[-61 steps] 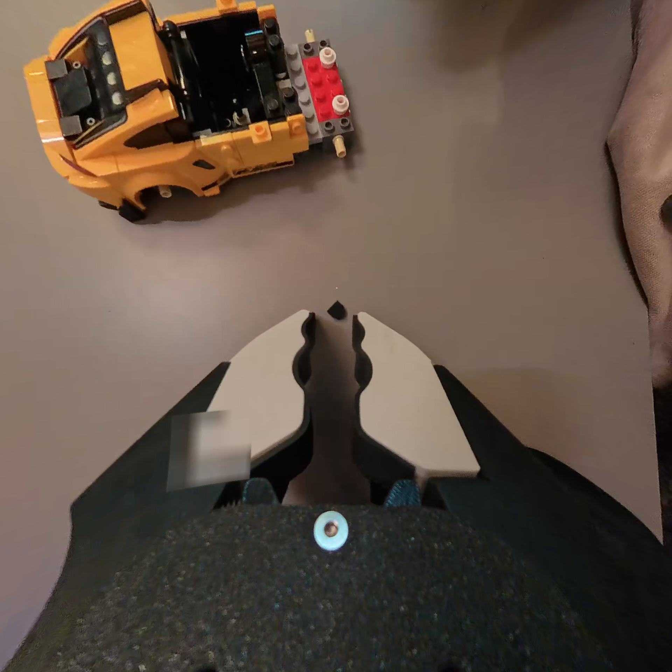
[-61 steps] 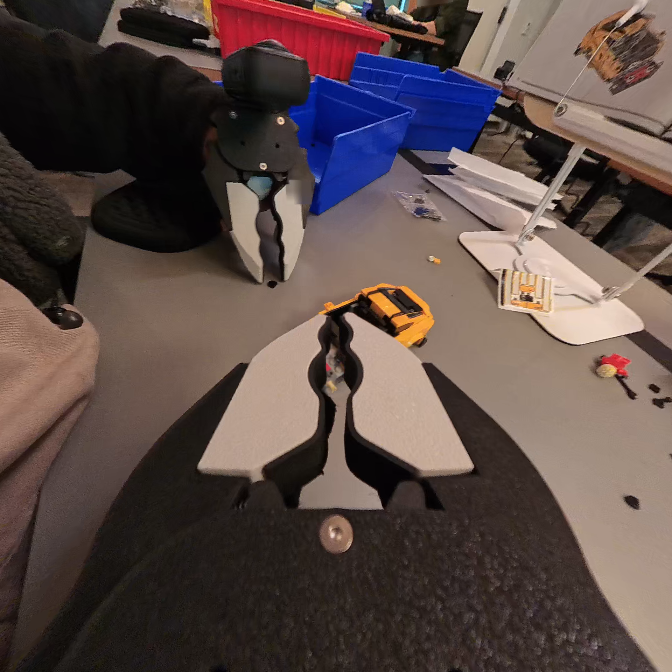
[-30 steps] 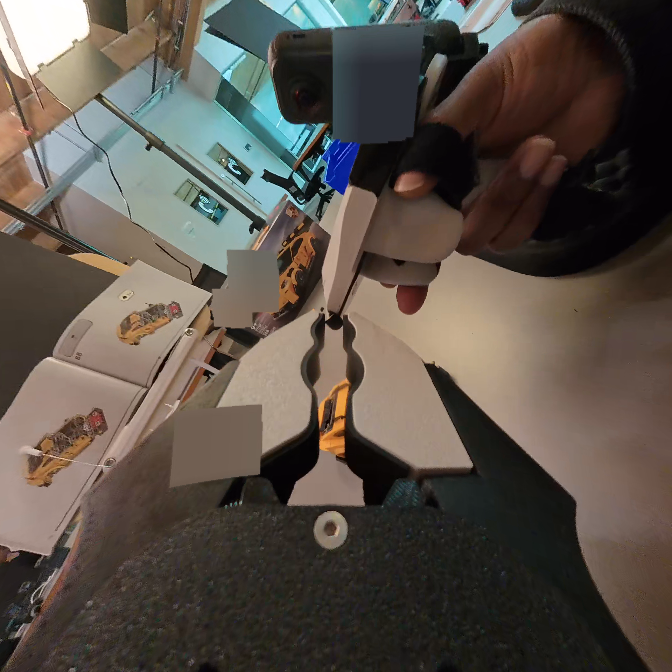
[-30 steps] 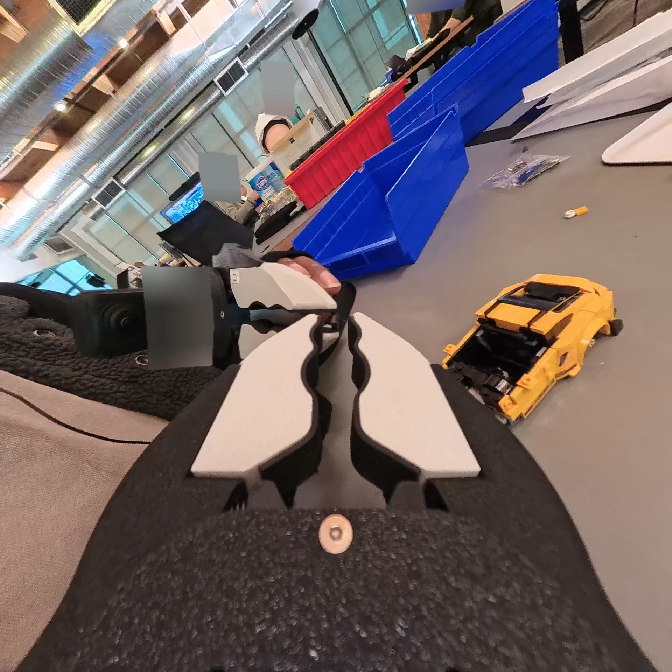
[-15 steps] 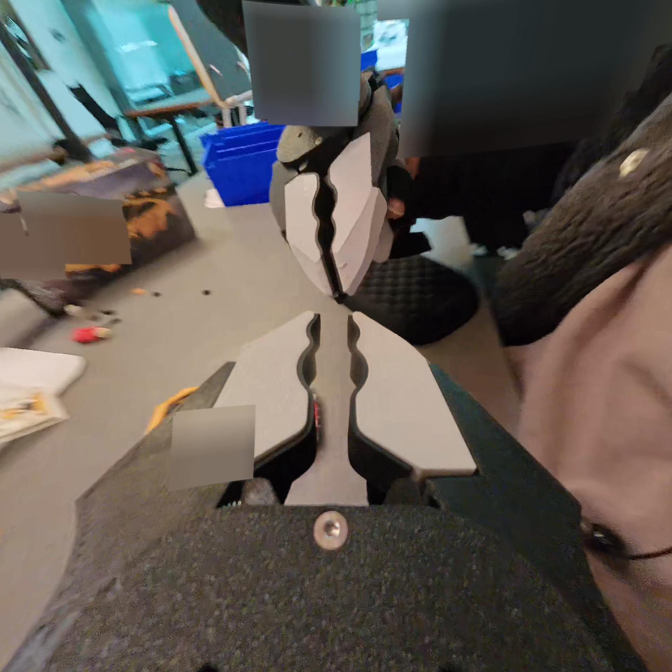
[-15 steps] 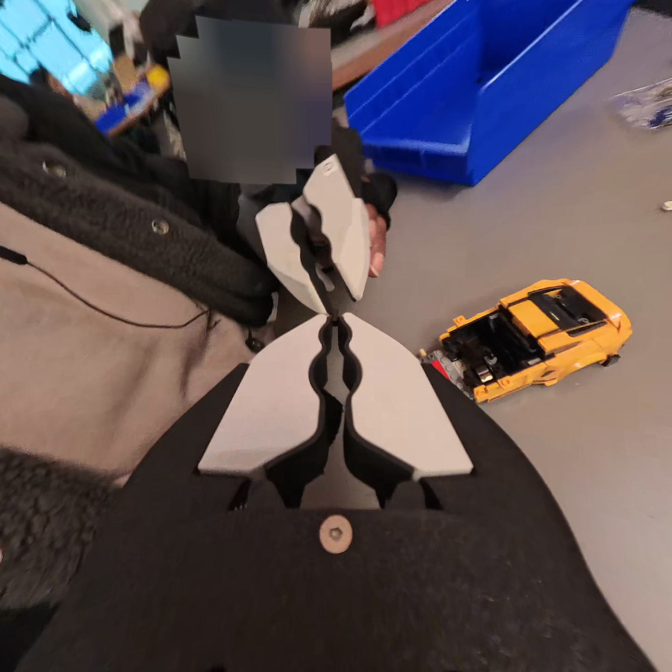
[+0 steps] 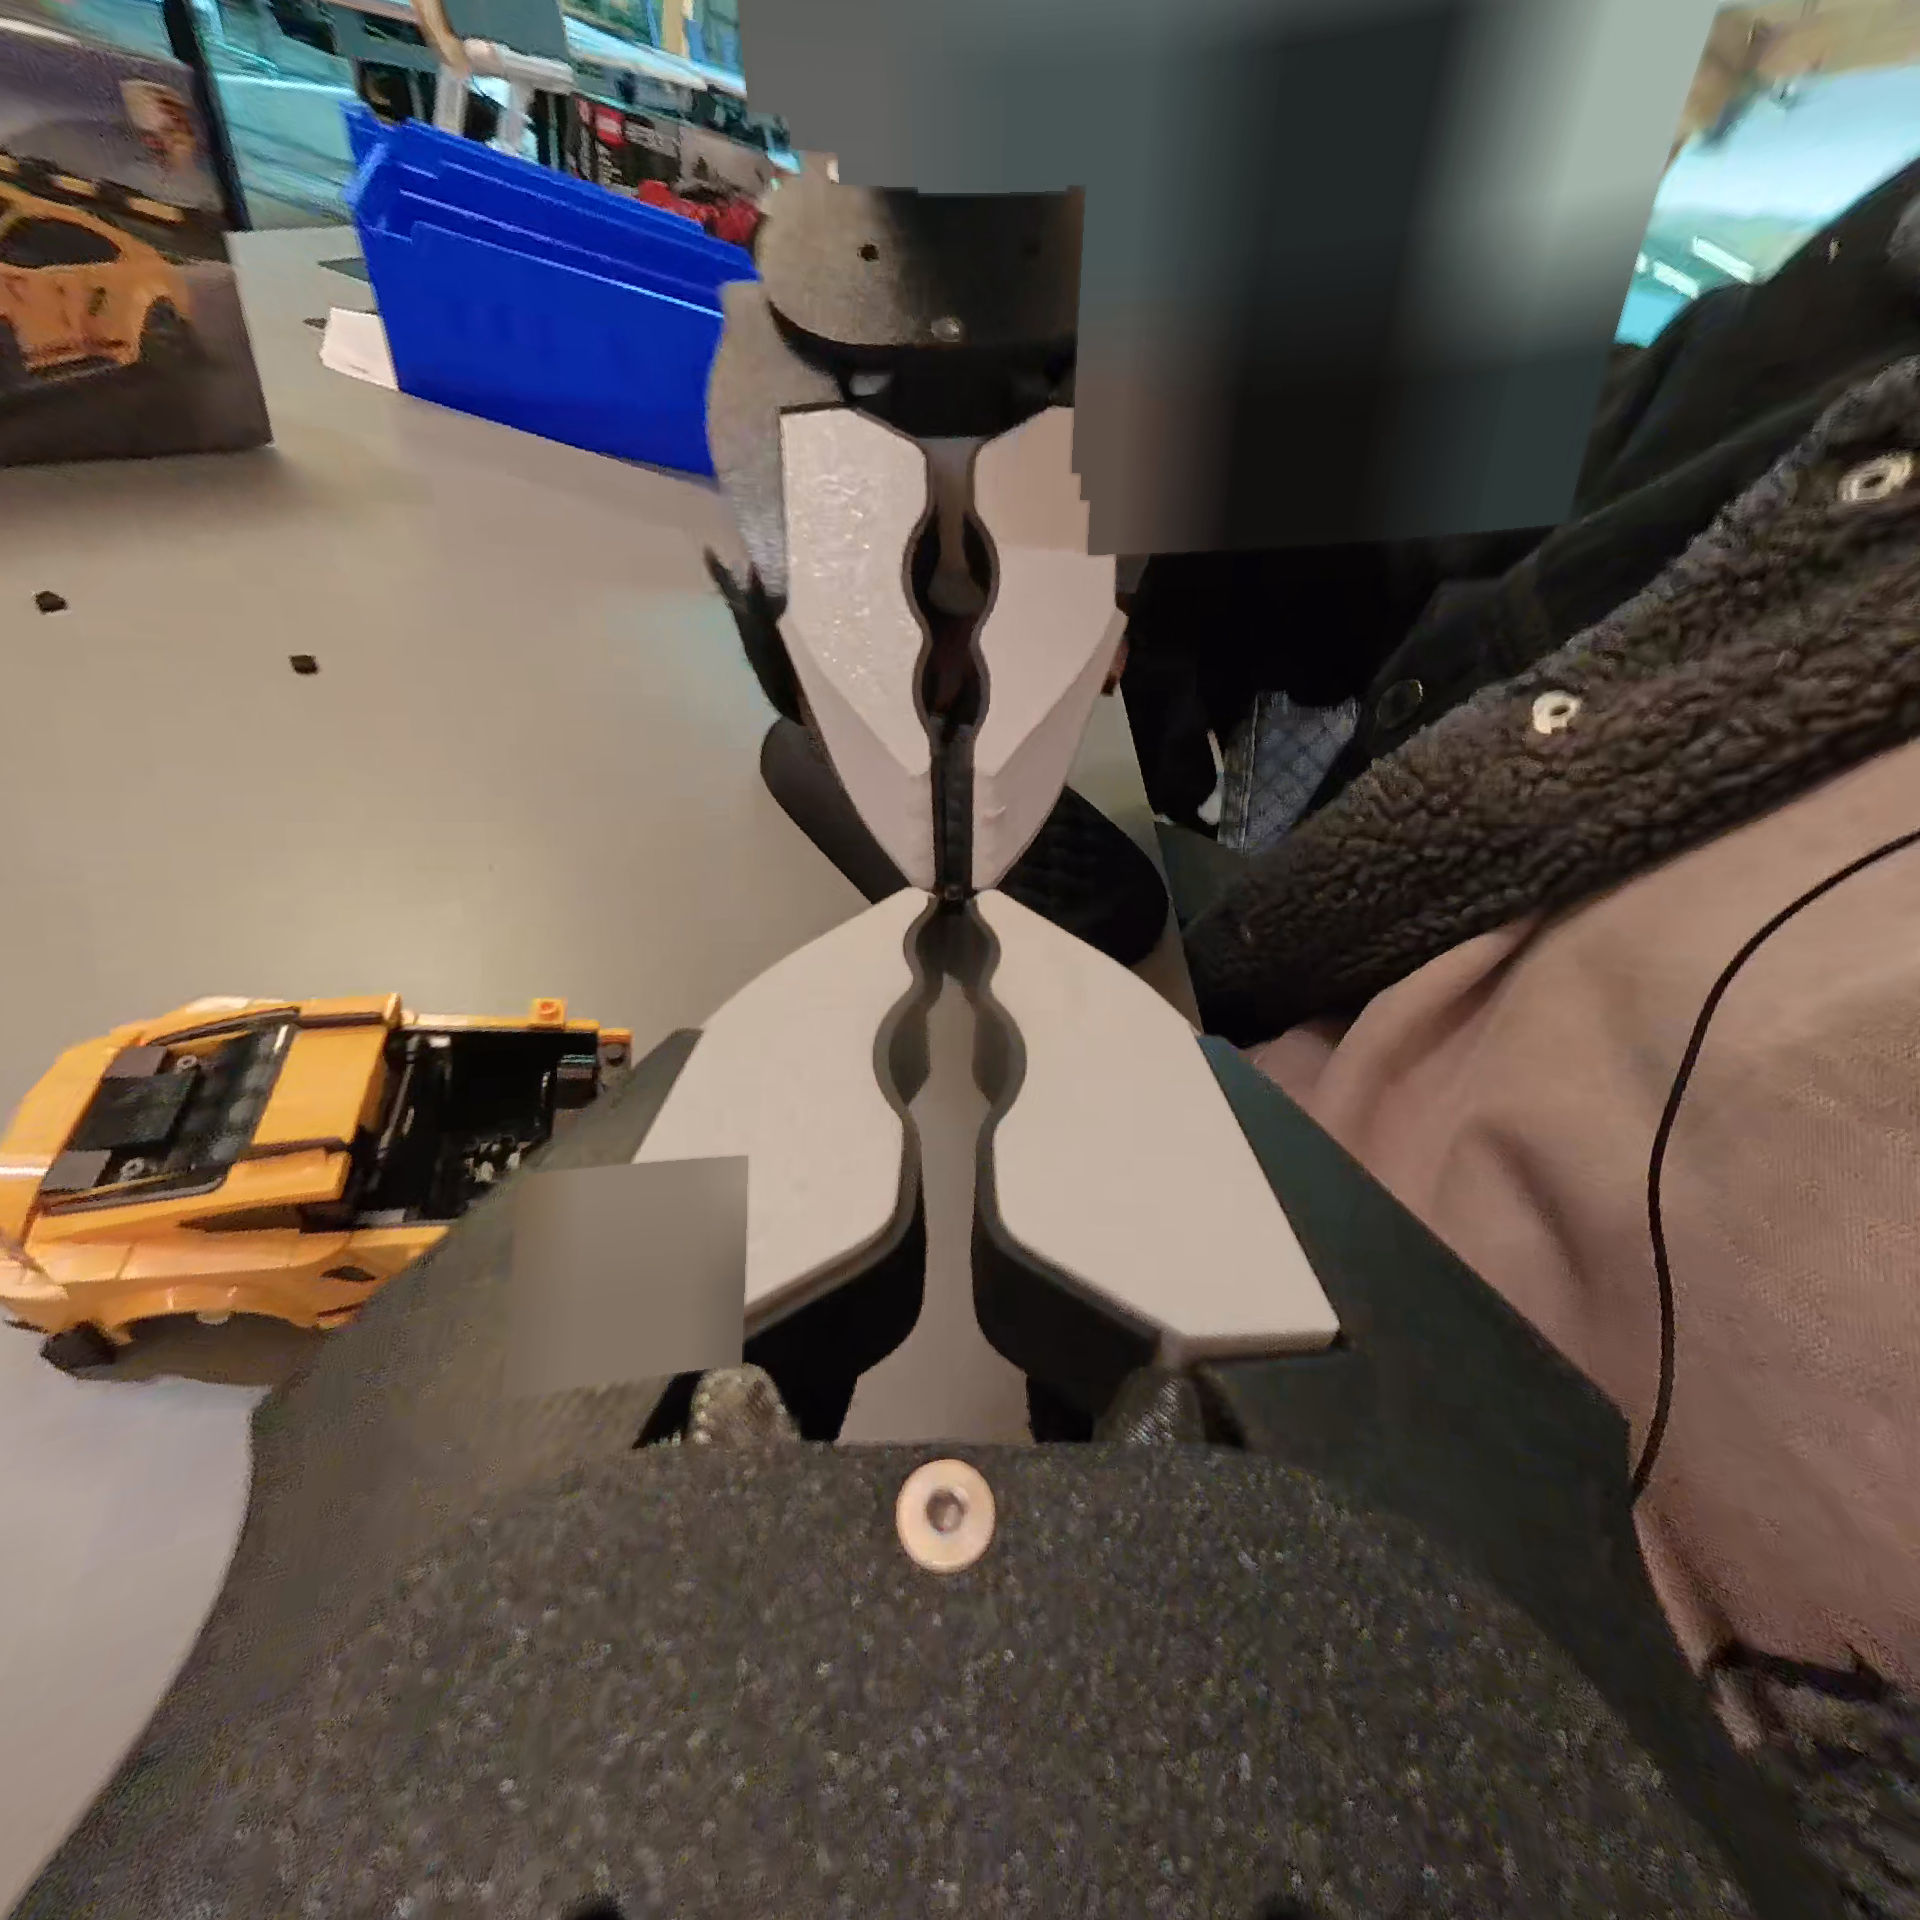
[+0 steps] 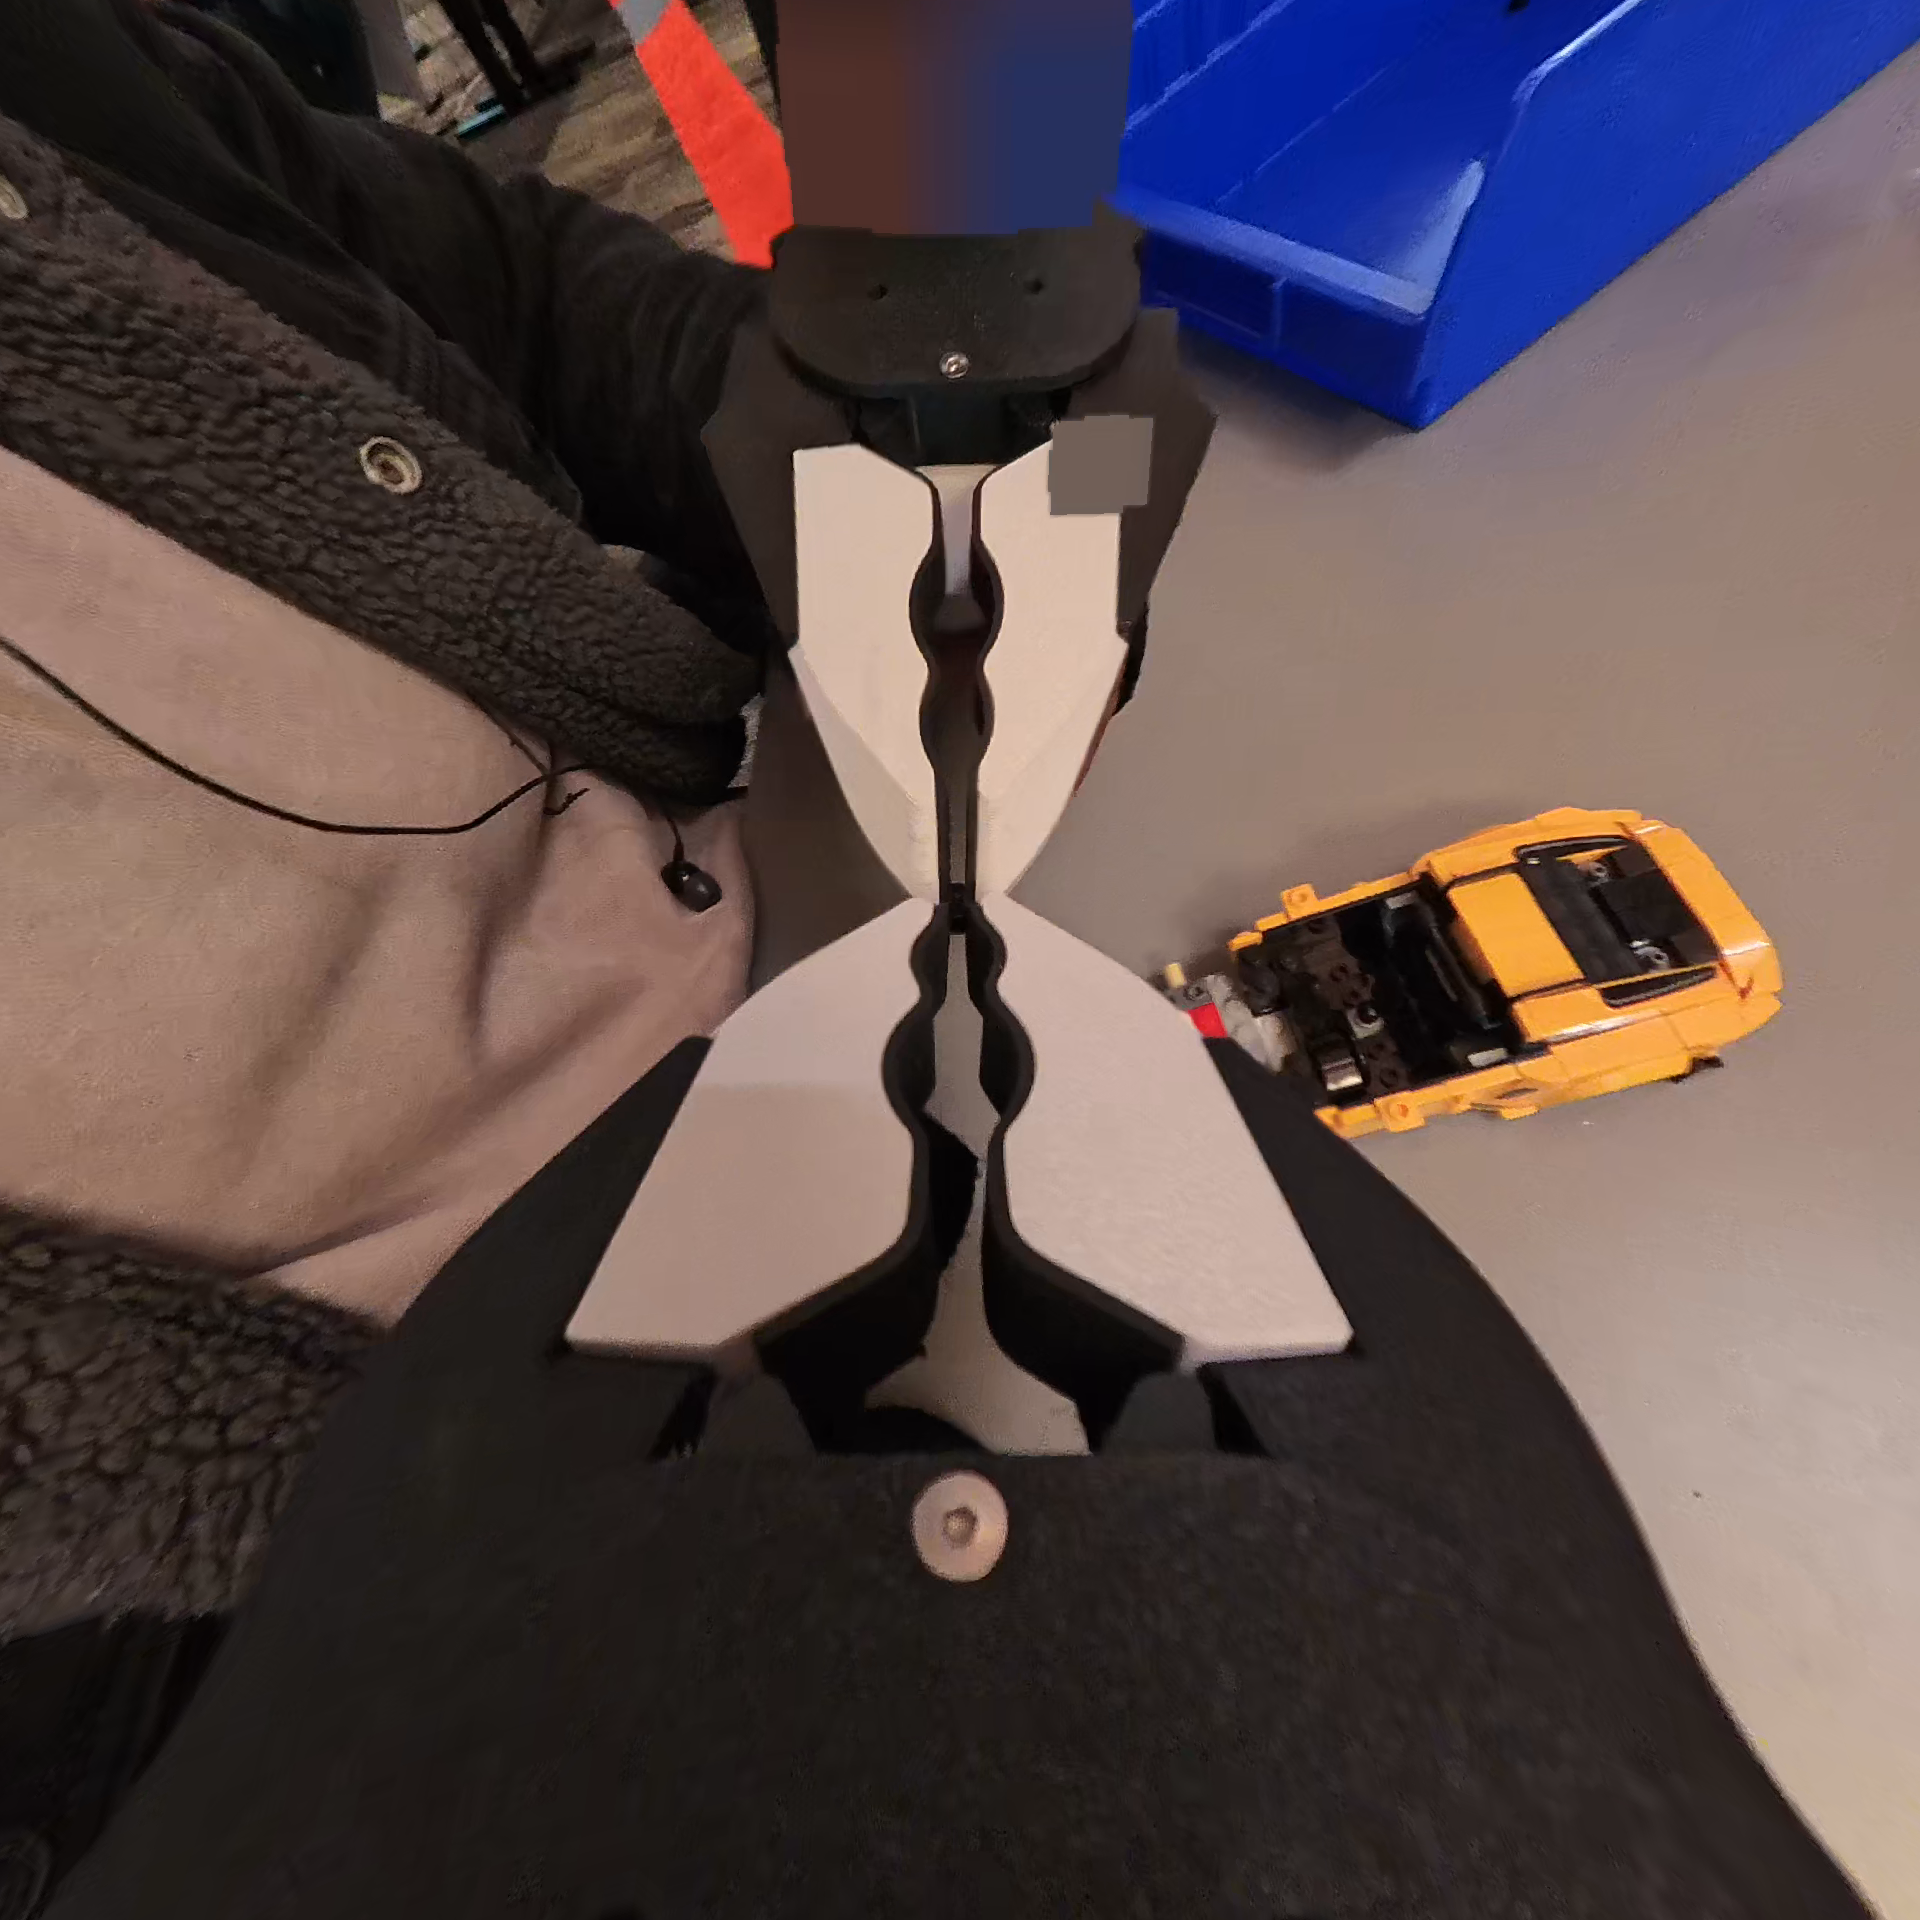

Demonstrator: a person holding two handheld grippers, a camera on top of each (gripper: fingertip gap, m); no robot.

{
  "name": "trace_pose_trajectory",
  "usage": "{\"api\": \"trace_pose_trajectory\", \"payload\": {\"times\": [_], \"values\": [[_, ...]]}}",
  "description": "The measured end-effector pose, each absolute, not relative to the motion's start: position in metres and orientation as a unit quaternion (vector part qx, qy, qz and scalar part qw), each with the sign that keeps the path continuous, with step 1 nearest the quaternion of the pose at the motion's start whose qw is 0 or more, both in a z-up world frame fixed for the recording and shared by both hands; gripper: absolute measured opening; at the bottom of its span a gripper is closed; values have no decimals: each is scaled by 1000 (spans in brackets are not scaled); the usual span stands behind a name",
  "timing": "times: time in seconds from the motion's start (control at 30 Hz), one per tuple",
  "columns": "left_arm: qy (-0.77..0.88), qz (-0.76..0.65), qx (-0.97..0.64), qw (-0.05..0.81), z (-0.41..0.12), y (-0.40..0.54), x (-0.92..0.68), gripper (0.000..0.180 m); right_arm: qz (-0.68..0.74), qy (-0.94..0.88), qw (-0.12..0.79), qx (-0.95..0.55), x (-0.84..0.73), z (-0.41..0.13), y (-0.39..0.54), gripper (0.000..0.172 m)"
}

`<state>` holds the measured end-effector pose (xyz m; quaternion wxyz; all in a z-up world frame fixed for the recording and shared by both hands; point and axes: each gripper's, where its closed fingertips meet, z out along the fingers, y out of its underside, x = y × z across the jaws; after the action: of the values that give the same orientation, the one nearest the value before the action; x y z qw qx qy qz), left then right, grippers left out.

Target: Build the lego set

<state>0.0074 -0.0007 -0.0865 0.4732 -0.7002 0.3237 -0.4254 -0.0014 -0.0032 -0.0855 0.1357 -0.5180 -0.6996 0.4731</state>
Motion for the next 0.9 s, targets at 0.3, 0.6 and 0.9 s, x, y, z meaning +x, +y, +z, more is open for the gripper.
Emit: {"api": "trace_pose_trajectory", "payload": {"times": [0.3,0.6,0.9], "values": [[154,-372,-723,561,-69,47,-84,3,223,-606,287,-708,0,-162,51,69],[142,-364,-717,577,-78,63,-104,3,159,-526,296,-781,-42,-193,58,95],[152,-374,-709,579,-80,57,-107,2,173,-805,214,-526,-24,-197,70,76]]}}
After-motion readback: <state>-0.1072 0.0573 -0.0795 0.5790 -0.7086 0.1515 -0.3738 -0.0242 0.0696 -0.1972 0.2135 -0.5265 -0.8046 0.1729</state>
